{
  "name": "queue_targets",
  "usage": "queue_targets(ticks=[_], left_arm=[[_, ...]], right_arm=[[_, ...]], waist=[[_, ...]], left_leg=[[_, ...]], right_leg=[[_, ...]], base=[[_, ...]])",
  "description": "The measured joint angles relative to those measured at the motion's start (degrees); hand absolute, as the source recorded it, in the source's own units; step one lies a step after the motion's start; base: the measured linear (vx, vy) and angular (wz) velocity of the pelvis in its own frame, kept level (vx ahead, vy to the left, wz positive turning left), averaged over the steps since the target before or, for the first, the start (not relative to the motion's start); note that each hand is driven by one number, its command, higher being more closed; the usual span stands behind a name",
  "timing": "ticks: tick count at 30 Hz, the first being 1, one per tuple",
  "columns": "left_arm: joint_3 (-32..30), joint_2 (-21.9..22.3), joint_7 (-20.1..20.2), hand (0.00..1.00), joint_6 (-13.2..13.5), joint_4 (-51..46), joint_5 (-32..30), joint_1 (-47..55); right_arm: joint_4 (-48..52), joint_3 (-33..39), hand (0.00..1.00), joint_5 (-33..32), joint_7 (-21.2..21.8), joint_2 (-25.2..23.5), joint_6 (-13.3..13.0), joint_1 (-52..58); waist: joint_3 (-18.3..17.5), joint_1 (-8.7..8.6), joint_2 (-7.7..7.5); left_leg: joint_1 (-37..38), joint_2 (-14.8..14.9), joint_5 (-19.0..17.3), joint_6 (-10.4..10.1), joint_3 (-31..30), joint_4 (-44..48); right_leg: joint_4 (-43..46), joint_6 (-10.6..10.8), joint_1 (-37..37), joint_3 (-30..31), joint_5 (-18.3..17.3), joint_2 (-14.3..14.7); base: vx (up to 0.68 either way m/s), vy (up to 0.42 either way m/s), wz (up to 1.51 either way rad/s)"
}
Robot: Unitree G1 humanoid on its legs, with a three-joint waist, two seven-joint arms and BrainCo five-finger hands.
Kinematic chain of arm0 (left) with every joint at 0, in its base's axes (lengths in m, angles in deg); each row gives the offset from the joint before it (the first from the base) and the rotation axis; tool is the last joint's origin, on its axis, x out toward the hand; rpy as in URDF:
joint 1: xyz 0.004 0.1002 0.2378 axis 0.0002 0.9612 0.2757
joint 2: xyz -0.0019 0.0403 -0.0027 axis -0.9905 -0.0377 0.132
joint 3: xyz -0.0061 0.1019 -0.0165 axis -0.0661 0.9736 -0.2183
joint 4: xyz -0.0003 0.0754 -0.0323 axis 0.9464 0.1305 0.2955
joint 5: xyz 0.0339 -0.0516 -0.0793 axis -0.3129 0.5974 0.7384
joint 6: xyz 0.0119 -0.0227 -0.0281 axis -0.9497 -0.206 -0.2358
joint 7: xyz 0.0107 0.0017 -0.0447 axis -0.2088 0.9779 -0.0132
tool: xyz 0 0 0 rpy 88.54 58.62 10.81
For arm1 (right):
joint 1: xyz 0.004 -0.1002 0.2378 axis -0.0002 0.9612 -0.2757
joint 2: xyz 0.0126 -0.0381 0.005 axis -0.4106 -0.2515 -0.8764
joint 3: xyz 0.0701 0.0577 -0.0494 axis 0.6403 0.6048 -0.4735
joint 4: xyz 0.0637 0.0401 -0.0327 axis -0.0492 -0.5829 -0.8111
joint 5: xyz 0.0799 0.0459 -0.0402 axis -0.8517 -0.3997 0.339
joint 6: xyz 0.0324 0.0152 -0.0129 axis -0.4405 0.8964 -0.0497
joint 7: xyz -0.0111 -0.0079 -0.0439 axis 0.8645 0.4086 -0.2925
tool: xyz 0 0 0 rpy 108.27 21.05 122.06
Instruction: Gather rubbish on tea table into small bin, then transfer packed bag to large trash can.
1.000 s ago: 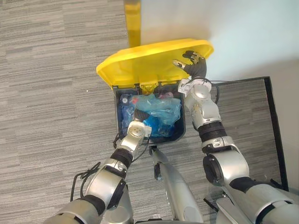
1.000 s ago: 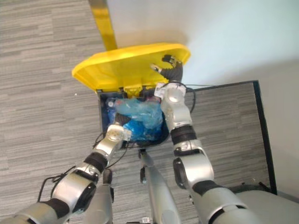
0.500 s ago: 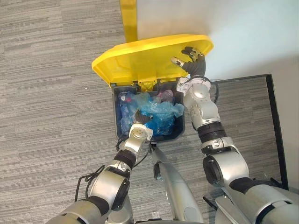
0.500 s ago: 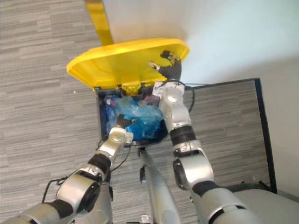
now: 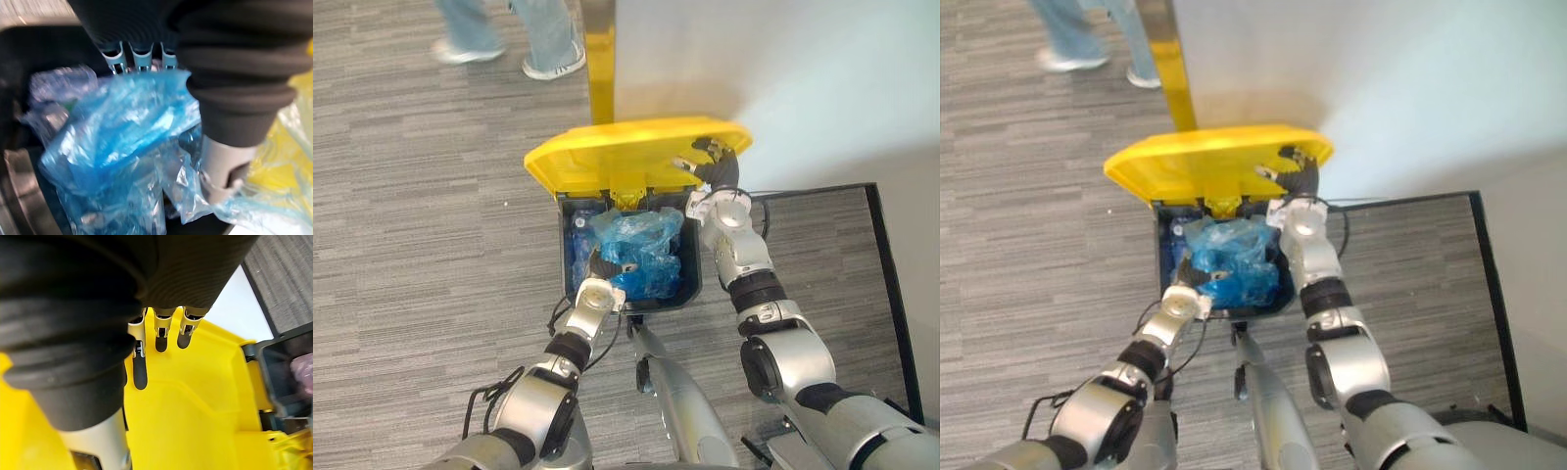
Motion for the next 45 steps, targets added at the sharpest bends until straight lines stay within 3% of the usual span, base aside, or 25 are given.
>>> queue_targets(ticks=[5, 11, 16, 19, 20, 21, 22, 23, 25, 26, 28, 29, 30, 31, 32, 33, 34, 35, 38, 42, 45], left_arm=[[-1.28, -0.62, -0.02, 0.00, 1.58, -8.83, 2.95, 13.29], [-7.13, -1.63, 1.20, 0.00, 2.51, -16.89, 5.48, 28.31], [-12.68, -1.97, 3.38, 0.00, 2.46, -13.71, 6.19, 34.23], [-16.69, -1.34, 3.89, 0.00, 2.21, -5.19, 6.31, 34.80], [-18.74, -1.02, 4.10, 0.00, 1.73, -1.52, 7.03, 34.68], [-20.95, -0.30, 4.20, 0.00, 1.47, 0.27, 7.59, 34.29], [-21.79, 0.04, 4.18, 0.00, 1.44, 0.76, 7.58, 34.34], [-22.80, -0.57, 4.05, 0.00, 1.23, 1.92, 7.51, 34.07], [-23.09, -0.52, 4.01, 0.00, 1.10, 2.14, 7.29, 34.13], [-23.08, -0.63, 4.02, 0.00, 1.03, 2.06, 7.15, 34.10], [-23.09, -0.88, 3.99, 0.00, 0.90, 2.14, 6.90, 33.86], [-23.23, -1.19, 3.99, 0.00, 0.48, 2.35, 6.01, 33.31], [-23.34, -1.14, 3.98, 0.00, 0.32, 2.85, 6.01, 32.79], [-23.70, -0.02, 4.05, 0.00, 0.03, 4.80, 6.02, 31.95], [-23.84, 1.29, 4.09, 0.00, 0.12, 5.03, 5.98, 31.65], [-24.12, 1.86, 4.11, 0.00, 0.19, 5.09, 5.98, 31.64], [-24.91, 3.00, 4.13, 0.00, 0.22, 5.89, 5.99, 31.02], [-24.83, 2.94, 4.49, 0.00, 0.23, 7.09, 5.88, 30.60], [-25.37, 2.89, 4.79, 0.00, 0.27, 8.28, 5.97, 30.11], [-25.24, 2.58, 4.78, 0.00, 0.22, 10.04, 6.03, 29.64], [-25.25, 1.11, 4.79, 0.00, 0.28, 10.10, 6.03, 30.34]], right_arm=[[-1.09, -2.34, 0.00, 3.15, 3.15, -0.10, -0.18, 8.41], [-0.62, -2.30, 0.00, 6.86, 5.03, -0.19, -0.62, 20.22], [0.25, -2.28, 0.00, 9.03, 6.88, -0.66, -0.45, 27.84], [1.63, -2.35, 0.00, 9.71, 7.75, -1.82, -0.69, 32.01], [2.45, -2.69, 0.00, 11.35, 8.00, -2.55, -0.88, 35.05], [3.94, -3.37, 0.00, 11.65, 8.36, -2.60, -1.20, 38.30], [4.46, -3.57, 0.00, 12.12, 8.40, -2.76, -1.25, 38.95], [4.60, -3.91, 0.00, 14.26, 8.49, -3.62, -1.27, 42.53], [4.44, -3.29, 0.00, 16.22, 8.56, -4.69, -1.35, 48.02], [3.33, -2.21, 0.00, 18.30, 8.68, -5.61, -1.37, 51.29], [1.46, 0.88, 0.00, 20.59, 8.59, -6.71, -1.37, 53.75], [-0.74, 4.25, 0.00, 20.87, 7.73, -7.19, -1.32, 54.73], [-1.92, 5.46, 0.00, 20.78, 7.26, -6.94, -1.30, 54.46], [-3.50, 8.58, 0.00, 20.30, 6.33, -6.33, -1.64, 54.50], [-4.47, 10.24, 0.00, 20.28, 5.34, -5.65, -1.67, 54.67], [-5.30, 11.05, 0.00, 20.28, 5.08, -5.65, -1.68, 54.75], [-7.99, 13.07, 0.00, 20.18, 4.54, -5.79, -1.46, 54.48], [-9.90, 14.14, 0.00, 20.16, 4.38, -5.84, -1.14, 53.59], [-14.19, 15.44, 0.00, 20.06, 4.35, -6.54, -0.50, 51.39], [-16.09, 18.25, 0.00, 18.94, 4.33, -6.10, 0.11, 50.77], [-17.74, 18.57, 0.00, 17.81, 4.33, -5.86, 0.14, 50.11]], waist=[[-3.34, 0.43, 1.85], [-6.03, 1.87, 2.33], [-6.19, 1.97, 2.36], [-5.97, 2.14, 1.94], [-5.60, 1.74, 1.29], [-5.55, 1.57, 1.53], [-5.31, 1.83, 1.92], [-4.72, 1.88, 2.55], [-5.23, 1.31, 1.76], [-5.63, 1.31, 1.38], [-6.03, 1.31, 1.10], [-6.76, 1.31, -0.48], [-6.57, 1.45, -0.30], [-7.29, 1.32, 1.38], [-8.64, 1.39, 1.68], [-9.15, 1.54, 1.52], [-10.34, 1.68, 0.87], [-11.10, 1.98, 0.80], [-11.69, 2.52, 1.46], [-11.69, 1.90, 1.94], [-12.21, 1.83, 1.10]], left_leg=[[2.76, -0.80, 1.15, 1.23, -2.53, -2.16], [4.54, -1.86, 0.75, 2.49, -4.10, -1.48], [7.39, -3.92, -0.41, 4.45, -5.10, 1.31], [8.94, -7.35, -1.70, 6.38, -3.42, 5.04], [9.07, -9.33, -2.62, 7.48, -2.73, 8.39], [8.46, -8.79, -3.05, 8.58, -1.66, 9.95], [8.38, -8.01, -3.20, 9.10, -0.31, 9.99], [8.17, -7.31, -1.44, 8.84, 0.53, 9.59], [8.35, -6.51, 0.36, 9.20, 0.65, 7.26], [7.98, -5.48, 1.73, 8.90, 0.70, 5.62], [6.35, -4.43, 2.90, 8.34, 1.09, 4.66], [6.03, -4.49, 4.00, 7.62, 2.21, 3.42], [6.18, -4.29, 4.55, 7.14, 2.49, 2.69], [6.52, -2.76, 6.17, 7.56, 3.09, 0.85], [6.73, -2.19, 7.83, 8.30, 4.54, -0.19], [7.16, -2.17, 8.60, 8.14, 5.52, -1.01], [7.55, -2.33, 10.42, 6.10, 8.32, -2.93], [7.46, -2.11, 11.08, 5.32, 10.15, -4.20], [7.36, -1.65, 13.01, 4.73, 13.18, -7.39], [8.81, -2.81, 15.35, 5.12, 13.01, -10.63], [9.78, -3.58, 15.49, 5.29, 11.94, -10.91]], right_leg=[[-0.69, 0.82, 3.51, -1.41, -0.68, -1.50], [0.53, 2.39, 5.98, -2.67, -1.83, -3.14], [5.56, 4.25, 8.02, -2.49, -3.53, -5.30], [8.93, 5.14, 8.70, -0.30, -4.01, -7.79], [10.66, 7.50, 9.09, 1.03, -3.47, -9.39], [9.32, 12.62, 9.36, 1.06, -0.07, -9.40], [10.92, 11.15, 8.85, 0.46, 0.11, -9.18], [28.73, 5.32, 5.26, -1.75, -4.71, -9.88], [48.44, 3.22, 2.62, -2.58, -9.39, -11.33], [59.22, 2.58, 1.77, -1.45, -9.45, -11.70], [64.00, 1.44, 2.78, 1.28, -7.64, -12.20], [59.42, 1.62, 6.63, 2.97, -4.11, -13.66], [57.97, 2.40, 7.79, 1.31, -5.94, -13.42], [53.90, 2.64, 9.45, -0.70, -7.83, -12.20], [49.44, 2.62, 11.95, -0.57, -12.45, -11.41], [47.09, 2.70, 13.17, -0.61, -14.87, -11.34], [40.36, 3.27, 16.51, -0.65, -20.64, -11.20], [34.85, 3.63, 17.92, -0.52, -22.77, -10.43], [22.05, 3.54, 20.68, 0.84, -23.23, -8.66], [18.34, 3.75, 22.47, 0.59, -23.48, -9.28], [16.74, 4.31, 24.06, 0.18, -23.27, -9.97]], base=[[0.07, 0.111, 0.23], [0.06, 0.096, 0.15], [0.03, 0.085, 0.06], [-0.11, 0.138, -0.28], [-0.23, 0.162, -0.40], [-0.28, 0.130, -0.44], [-0.35, 0.107, -0.50], [-0.29, 0.066, -0.32], [-0.25, 0.030, -0.22], [-0.18, -0.042, -0.24], [-0.18, -0.148, -0.35], [-0.16, -0.178, -0.43], [-0.20, -0.219, -0.43], [-0.12, -0.164, -0.29], [-0.11, -0.200, -0.21], [0.00, -0.176, -0.23], [-0.01, -0.165, -0.45], [-0.03, -0.152, -0.58], [-0.07, -0.088, -0.74], [-0.10, -0.008, -0.09], [-0.10, 0.038, 0.17]])
